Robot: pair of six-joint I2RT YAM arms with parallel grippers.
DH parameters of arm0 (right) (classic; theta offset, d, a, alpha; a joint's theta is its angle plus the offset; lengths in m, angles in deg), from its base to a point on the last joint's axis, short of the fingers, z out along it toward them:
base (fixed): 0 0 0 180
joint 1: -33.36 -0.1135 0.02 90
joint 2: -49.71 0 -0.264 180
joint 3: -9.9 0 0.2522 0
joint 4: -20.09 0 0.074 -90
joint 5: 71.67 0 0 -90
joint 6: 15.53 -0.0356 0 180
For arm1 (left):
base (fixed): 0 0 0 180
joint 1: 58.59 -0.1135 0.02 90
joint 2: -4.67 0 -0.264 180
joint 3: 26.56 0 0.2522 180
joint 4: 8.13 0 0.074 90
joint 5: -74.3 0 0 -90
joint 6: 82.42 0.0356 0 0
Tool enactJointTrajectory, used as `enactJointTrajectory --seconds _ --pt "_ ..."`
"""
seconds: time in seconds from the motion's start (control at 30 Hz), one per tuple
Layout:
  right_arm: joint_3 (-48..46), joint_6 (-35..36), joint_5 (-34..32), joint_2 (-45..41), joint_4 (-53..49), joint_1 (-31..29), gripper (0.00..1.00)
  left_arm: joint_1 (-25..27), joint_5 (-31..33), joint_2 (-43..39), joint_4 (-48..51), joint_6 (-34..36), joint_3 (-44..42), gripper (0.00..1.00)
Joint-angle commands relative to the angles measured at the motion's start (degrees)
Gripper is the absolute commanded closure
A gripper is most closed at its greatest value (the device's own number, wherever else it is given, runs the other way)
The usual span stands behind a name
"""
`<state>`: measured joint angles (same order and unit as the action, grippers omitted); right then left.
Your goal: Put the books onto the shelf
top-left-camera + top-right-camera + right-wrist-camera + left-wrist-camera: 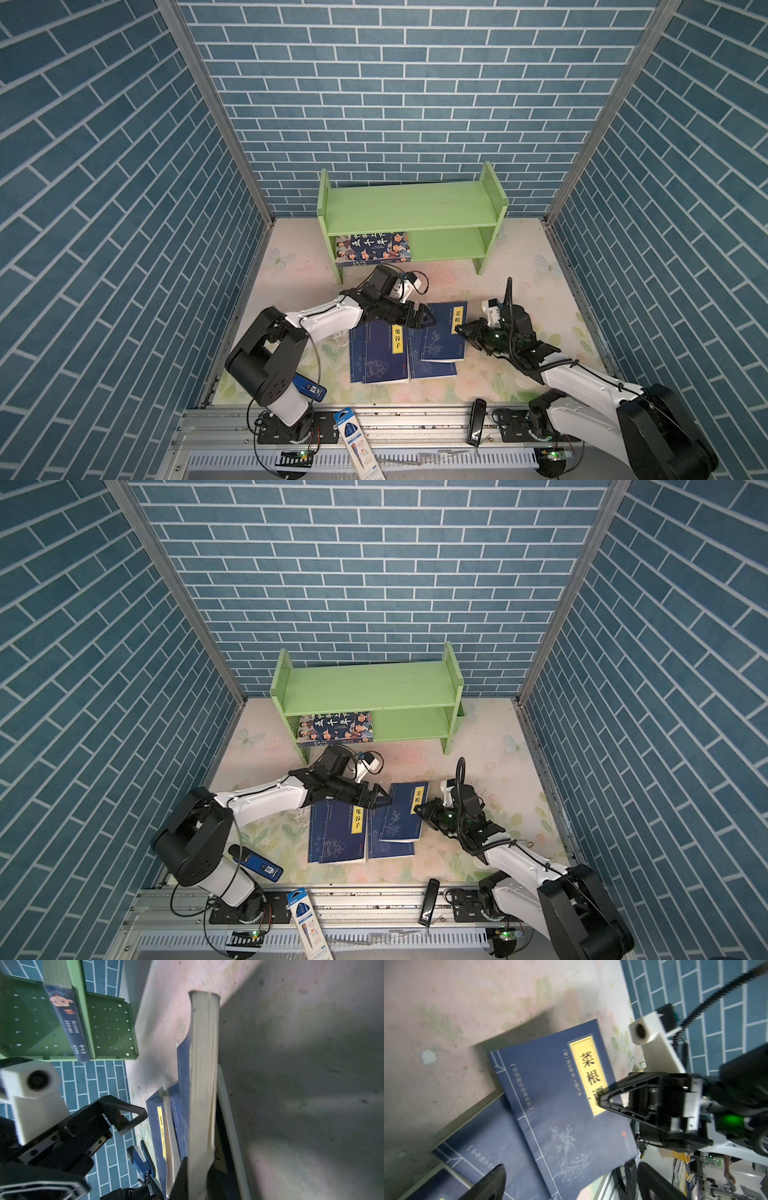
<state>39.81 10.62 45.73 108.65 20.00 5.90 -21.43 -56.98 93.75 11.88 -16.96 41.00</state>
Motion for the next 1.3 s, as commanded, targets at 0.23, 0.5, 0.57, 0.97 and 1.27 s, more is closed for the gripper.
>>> enactJointTrajectory --seconds 0.23,0.5,0.57,0.97,1.27 --pt "12.8 5.3 4.3 -8.3 -13.2 0.1 0.98 -7.4 -2.5 -6.2 2.5 -0.3 -1.5 0.0" --pt "16.4 5.1 6.9 -7.5 -11.7 0.1 0.97 -7.9 -11.2 -5.9 -20.8 -18.4 -8.4 0.0" --pt "16.7 4.8 7.5 -6.9 -11.1 0.1 0.96 -7.9 -11.7 -5.7 -27.7 -22.9 -10.4 0.0" --pt "16.7 2.0 8.7 -5.0 -5.4 0.1 0.96 -5.6 -13.0 -2.6 -30.6 -27.9 -8.9 0.01" --pt "16.6 1.5 9.3 -2.4 -2.8 0.0 0.96 -5.5 -14.0 -3.5 -34.1 -33.5 -7.5 0.24"
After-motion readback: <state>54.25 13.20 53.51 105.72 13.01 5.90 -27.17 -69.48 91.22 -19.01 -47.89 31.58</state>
